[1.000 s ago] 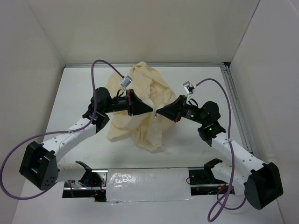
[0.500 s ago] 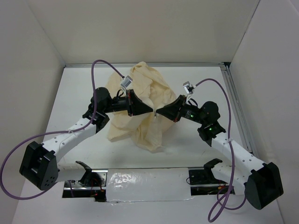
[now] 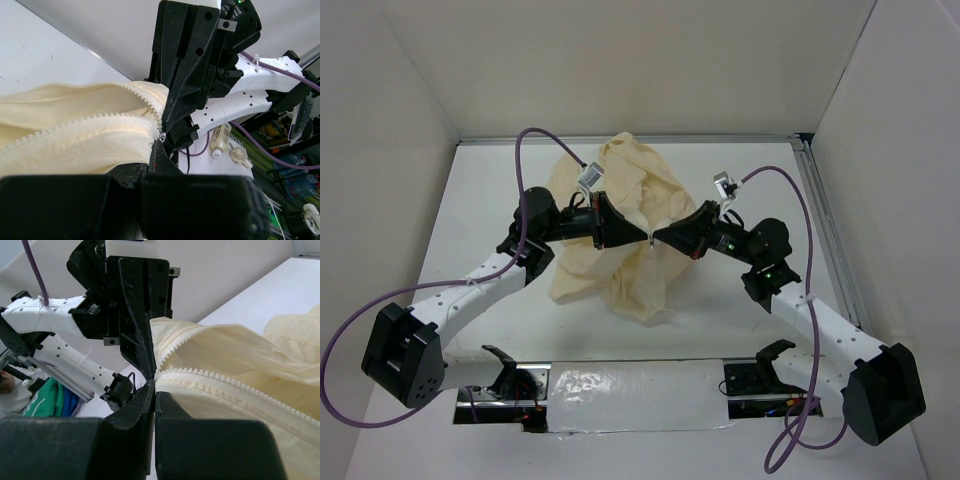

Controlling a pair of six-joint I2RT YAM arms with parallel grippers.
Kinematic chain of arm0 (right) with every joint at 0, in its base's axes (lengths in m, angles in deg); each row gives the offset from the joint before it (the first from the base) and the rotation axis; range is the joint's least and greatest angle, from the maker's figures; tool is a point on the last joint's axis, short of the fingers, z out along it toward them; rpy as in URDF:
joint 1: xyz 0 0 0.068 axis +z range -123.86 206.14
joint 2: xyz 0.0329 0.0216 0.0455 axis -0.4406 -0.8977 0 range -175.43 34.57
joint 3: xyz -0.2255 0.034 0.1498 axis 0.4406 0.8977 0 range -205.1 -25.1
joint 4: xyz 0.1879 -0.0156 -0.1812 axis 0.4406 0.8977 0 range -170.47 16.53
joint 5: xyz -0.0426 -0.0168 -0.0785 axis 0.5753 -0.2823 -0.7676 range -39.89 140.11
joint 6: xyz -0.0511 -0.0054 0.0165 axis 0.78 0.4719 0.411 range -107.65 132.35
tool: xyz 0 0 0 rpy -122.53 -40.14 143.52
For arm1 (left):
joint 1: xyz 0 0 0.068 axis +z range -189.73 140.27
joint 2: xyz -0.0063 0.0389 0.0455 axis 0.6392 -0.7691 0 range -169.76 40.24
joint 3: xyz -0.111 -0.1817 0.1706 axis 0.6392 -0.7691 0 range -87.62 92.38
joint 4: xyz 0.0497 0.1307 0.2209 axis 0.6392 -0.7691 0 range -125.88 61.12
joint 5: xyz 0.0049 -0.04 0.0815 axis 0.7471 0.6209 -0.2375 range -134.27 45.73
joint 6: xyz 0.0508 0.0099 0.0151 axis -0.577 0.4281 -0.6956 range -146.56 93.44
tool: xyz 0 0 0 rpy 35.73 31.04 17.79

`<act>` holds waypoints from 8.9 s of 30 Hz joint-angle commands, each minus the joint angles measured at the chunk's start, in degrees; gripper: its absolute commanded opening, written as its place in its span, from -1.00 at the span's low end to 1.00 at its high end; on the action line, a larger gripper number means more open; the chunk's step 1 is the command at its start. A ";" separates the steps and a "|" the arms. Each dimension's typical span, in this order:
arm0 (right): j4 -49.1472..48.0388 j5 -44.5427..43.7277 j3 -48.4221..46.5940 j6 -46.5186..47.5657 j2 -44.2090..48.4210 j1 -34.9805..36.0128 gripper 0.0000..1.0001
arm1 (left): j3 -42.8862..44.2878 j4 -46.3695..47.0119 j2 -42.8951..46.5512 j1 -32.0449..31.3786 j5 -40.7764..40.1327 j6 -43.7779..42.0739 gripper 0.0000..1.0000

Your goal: Zip up the jacket

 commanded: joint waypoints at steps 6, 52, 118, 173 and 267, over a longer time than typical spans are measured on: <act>-7.38 -3.78 -0.60 -2.86 -0.75 0.78 -1.00 | 0.01 3.31 0.42 -0.76 3.02 -1.53 -1.00; 6.32 0.87 -3.68 -7.70 0.04 0.43 -1.00 | -1.66 -3.91 1.65 -6.12 -10.17 -8.75 -1.00; 32.34 -26.55 0.10 19.90 0.56 13.09 -0.90 | 4.05 -23.15 -2.83 -6.56 -16.41 -2.77 -1.00; 57.82 -5.90 -32.15 5.12 -19.73 -3.17 -1.00 | 1.93 -38.69 0.43 -15.00 -14.63 -26.06 -1.00; 51.06 -15.99 -82.92 -5.15 -70.08 -13.80 -1.00 | -17.74 -31.23 26.26 -35.39 -37.71 -26.34 -1.00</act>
